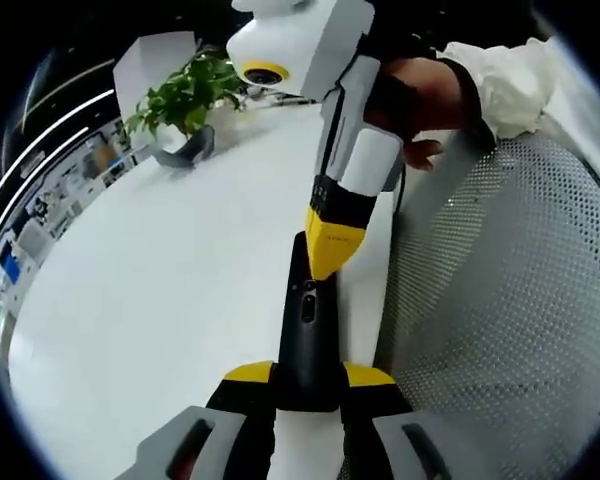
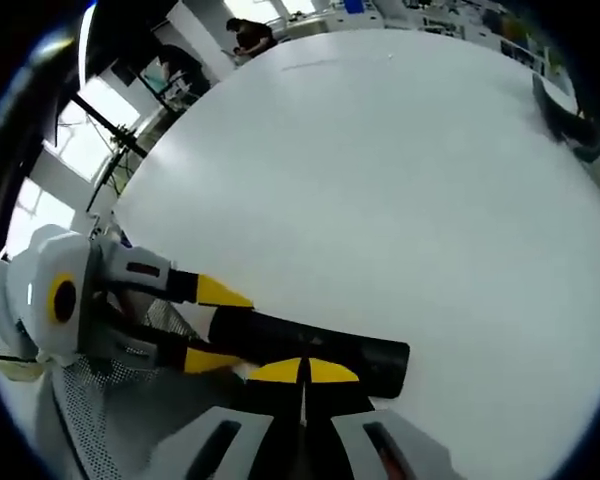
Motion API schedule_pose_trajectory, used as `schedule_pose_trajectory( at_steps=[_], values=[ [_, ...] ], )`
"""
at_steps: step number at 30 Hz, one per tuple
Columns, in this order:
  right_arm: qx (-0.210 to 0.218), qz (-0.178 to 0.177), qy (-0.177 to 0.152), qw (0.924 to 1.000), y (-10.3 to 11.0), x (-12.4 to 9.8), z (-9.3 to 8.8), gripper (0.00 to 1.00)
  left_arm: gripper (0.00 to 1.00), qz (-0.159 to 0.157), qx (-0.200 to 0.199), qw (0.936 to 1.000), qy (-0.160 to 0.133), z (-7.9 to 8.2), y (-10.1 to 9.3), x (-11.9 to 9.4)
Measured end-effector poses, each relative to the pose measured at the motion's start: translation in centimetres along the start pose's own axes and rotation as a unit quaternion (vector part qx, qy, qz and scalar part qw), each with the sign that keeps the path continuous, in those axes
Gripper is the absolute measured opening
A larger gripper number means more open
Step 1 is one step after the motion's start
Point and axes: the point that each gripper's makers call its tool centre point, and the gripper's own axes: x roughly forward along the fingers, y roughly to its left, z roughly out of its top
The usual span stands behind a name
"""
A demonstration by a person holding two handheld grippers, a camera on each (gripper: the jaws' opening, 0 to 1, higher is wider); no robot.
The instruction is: Press the specified remote control buttons in sequence, fully releasing each button before pressing the next.
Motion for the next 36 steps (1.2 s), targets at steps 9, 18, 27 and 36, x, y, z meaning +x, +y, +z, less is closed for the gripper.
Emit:
schedule_pose_trajectory(
  at_steps=[9,18,27,36],
  values=[
    [-0.035,0.000,-0.016,0.9992,0.70,0.39,0.56,0.00,0.24,-0.005,-0.012,0.9999,-0.010,0.07,-0.13,0.13],
    [-0.041,-0.006,-0.010,0.9991,0.47,0.48,0.23,0.00,0.24,-0.005,-0.024,0.9996,-0.013,0.09,-0.17,0.21],
    [-0.013,0.004,-0.025,0.9996,0.31,0.56,0.24,0.00,0.24,-0.005,-0.025,0.9995,-0.016,0.14,-0.19,0.22],
    [-0.025,0.000,-0.020,0.9995,0.37,0.56,0.29,0.00,0.24,-0.005,-0.026,0.9995,-0.019,0.11,-0.19,0.22]
  ],
)
